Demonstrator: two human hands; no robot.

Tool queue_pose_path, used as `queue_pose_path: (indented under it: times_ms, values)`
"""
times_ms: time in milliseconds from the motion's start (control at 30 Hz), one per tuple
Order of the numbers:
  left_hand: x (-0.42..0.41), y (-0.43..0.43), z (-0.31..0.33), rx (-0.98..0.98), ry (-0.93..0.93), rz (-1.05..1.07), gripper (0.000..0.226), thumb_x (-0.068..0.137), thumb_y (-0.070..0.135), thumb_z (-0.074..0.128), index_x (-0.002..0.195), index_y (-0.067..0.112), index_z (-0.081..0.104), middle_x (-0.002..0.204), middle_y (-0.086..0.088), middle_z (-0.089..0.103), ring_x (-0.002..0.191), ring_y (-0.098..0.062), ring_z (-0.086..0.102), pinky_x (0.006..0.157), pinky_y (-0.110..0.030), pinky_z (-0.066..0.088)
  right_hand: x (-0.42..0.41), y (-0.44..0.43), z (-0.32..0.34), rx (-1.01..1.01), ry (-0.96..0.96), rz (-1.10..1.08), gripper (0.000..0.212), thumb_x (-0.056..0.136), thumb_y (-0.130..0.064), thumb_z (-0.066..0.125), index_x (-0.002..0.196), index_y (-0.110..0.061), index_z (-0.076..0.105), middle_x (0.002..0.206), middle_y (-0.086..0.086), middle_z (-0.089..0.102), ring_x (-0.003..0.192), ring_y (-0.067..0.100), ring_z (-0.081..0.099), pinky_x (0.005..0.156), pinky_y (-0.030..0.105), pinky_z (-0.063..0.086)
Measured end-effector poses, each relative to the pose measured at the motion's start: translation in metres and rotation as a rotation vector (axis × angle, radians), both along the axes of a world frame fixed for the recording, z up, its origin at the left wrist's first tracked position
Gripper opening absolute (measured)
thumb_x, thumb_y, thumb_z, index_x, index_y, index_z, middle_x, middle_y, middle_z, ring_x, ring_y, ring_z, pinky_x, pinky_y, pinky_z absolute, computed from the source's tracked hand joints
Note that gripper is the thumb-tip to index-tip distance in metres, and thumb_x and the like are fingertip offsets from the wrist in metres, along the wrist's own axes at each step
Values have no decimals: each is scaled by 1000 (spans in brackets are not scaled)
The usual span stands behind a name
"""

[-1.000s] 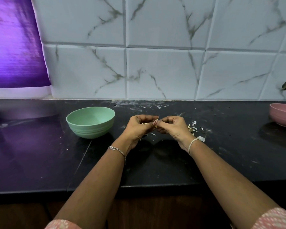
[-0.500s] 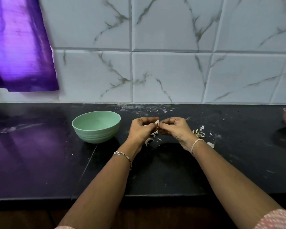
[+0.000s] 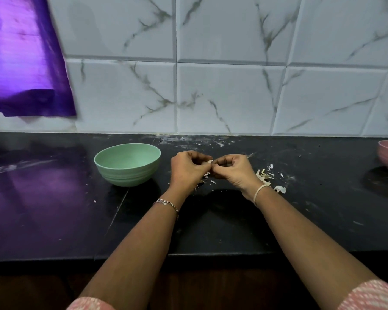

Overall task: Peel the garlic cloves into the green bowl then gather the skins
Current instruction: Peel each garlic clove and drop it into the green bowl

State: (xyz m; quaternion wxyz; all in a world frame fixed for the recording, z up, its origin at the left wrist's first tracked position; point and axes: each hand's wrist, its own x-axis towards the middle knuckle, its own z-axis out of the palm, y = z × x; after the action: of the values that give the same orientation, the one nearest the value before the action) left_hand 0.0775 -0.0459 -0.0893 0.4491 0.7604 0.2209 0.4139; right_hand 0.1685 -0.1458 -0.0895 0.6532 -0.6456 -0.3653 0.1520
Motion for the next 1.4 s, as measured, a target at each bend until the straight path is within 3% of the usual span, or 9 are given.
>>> queue_pose_path:
  times_ms: [133, 233, 400, 633, 767, 967, 1167, 1300, 1400]
  values:
    - [3, 4, -2, -201, -100, -107, 21, 79, 0, 67, 82, 19, 75, 76, -1, 73, 69, -9, 67, 67, -21, 53, 0, 1, 1, 65, 50, 7, 10, 82, 4, 71, 81, -4, 65, 68, 6, 67, 59, 8, 66, 58, 18, 54]
    - [2, 4, -2, -315, -153, -250, 24, 81, -8, 65, 93, 11, 72, 87, -8, 73, 77, -15, 68, 74, -29, 56, 0, 1, 2, 87, 59, 8, 16, 84, 5, 69, 90, -7, 60, 73, 9, 67, 61, 12, 67, 58, 21, 54]
    - [1, 2, -1, -306, -137, -327, 34, 79, -15, 63, 99, 12, 71, 96, -9, 73, 86, -19, 69, 82, -36, 57, 1, 0, 4, 115, 92, 24, 20, 85, 6, 67, 94, -9, 58, 75, 11, 68, 62, 14, 68, 60, 22, 56]
    - [3, 7, -7, -223, -72, -217, 20, 75, 9, 80, 86, 21, 70, 86, -9, 71, 75, -26, 68, 77, -55, 57, 3, -1, 4, 152, 125, 36, 20, 85, 4, 67, 98, -12, 63, 76, 7, 69, 67, 12, 69, 62, 20, 55]
    - [3, 4, -4, -165, -46, -183, 19, 77, 9, 79, 85, 22, 68, 84, -7, 72, 77, -21, 69, 78, -47, 59, 1, -1, 5, 166, 138, 42, 16, 86, 4, 67, 92, -10, 64, 77, 5, 68, 66, 9, 68, 61, 19, 55]
    - [1, -1, -1, -125, -27, -116, 14, 78, 6, 75, 87, 15, 70, 74, 1, 70, 63, -7, 66, 67, -37, 60, 4, 1, 4, 185, 140, 45, 15, 85, 4, 67, 85, -11, 63, 77, 4, 69, 69, 11, 68, 68, 23, 57]
    - [3, -1, -1, -122, -49, -137, 18, 74, 6, 77, 86, 17, 70, 80, -2, 72, 69, -11, 68, 70, -31, 59, 4, 2, 3, 214, 132, 42, 17, 84, 4, 69, 83, -12, 64, 79, 7, 68, 73, 12, 67, 70, 25, 57]
    - [5, 2, -3, -111, -71, -89, 15, 76, 9, 79, 82, 19, 70, 76, -2, 71, 68, -11, 67, 69, -30, 59, 4, 2, 3, 216, 126, 65, 15, 82, 3, 71, 84, -11, 65, 83, 9, 69, 79, 16, 67, 80, 31, 59]
    - [6, 4, -4, -119, -84, -78, 19, 76, 9, 79, 78, 24, 68, 76, -4, 72, 69, -12, 67, 69, -29, 58, 2, 1, 3, 213, 128, 71, 12, 83, 2, 71, 85, -9, 66, 84, 9, 70, 80, 15, 68, 77, 27, 59]
